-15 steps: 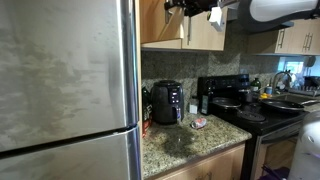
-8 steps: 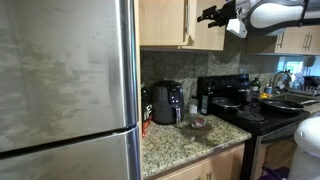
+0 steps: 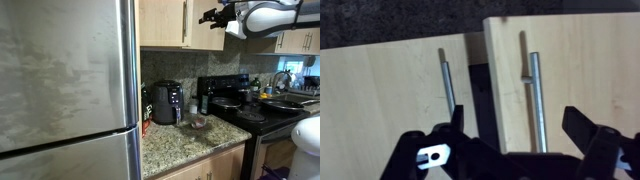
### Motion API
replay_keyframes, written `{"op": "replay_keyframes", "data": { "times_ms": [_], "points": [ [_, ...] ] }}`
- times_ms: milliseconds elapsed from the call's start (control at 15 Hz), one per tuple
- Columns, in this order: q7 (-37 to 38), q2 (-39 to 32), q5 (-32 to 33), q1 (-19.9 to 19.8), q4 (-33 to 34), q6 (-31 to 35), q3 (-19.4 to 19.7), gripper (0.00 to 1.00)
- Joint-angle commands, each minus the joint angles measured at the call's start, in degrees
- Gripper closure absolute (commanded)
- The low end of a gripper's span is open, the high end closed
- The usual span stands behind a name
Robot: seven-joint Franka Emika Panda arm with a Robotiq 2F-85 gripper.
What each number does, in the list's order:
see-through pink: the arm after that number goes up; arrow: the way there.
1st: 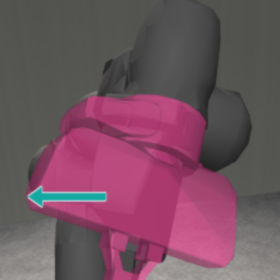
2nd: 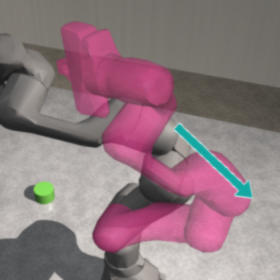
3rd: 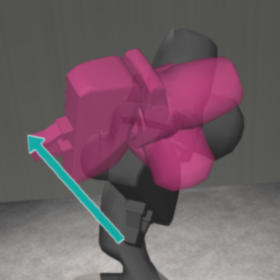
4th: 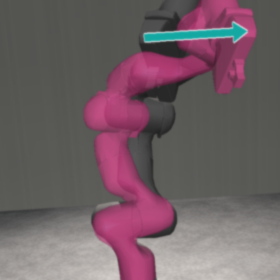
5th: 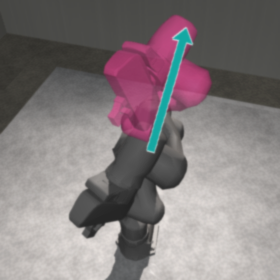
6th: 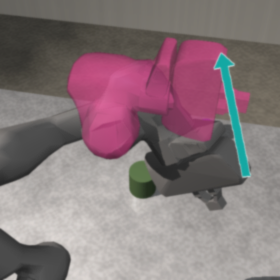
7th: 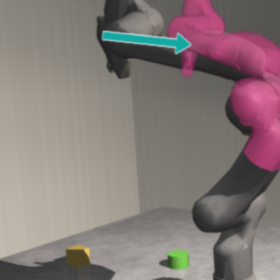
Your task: Close the left door on the first cabinet from the left
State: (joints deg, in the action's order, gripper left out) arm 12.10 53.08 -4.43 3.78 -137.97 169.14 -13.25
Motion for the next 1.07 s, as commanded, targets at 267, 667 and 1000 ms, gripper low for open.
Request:
{"op": "replay_keyframes", "data": {
  "times_ms": [267, 667, 1000],
  "points": [
    [6.6, -15.3, 0.7, -27.0, 13.6, 5.1, -0.8, 0.0],
    [5.6, -13.8, -1.4, -19.5, 10.8, 1.6, 2.5, 0.0],
    [8.6, -11.6, -7.5, -4.5, 6.6, -0.1, 2.8, 0.0]
  ]
}}
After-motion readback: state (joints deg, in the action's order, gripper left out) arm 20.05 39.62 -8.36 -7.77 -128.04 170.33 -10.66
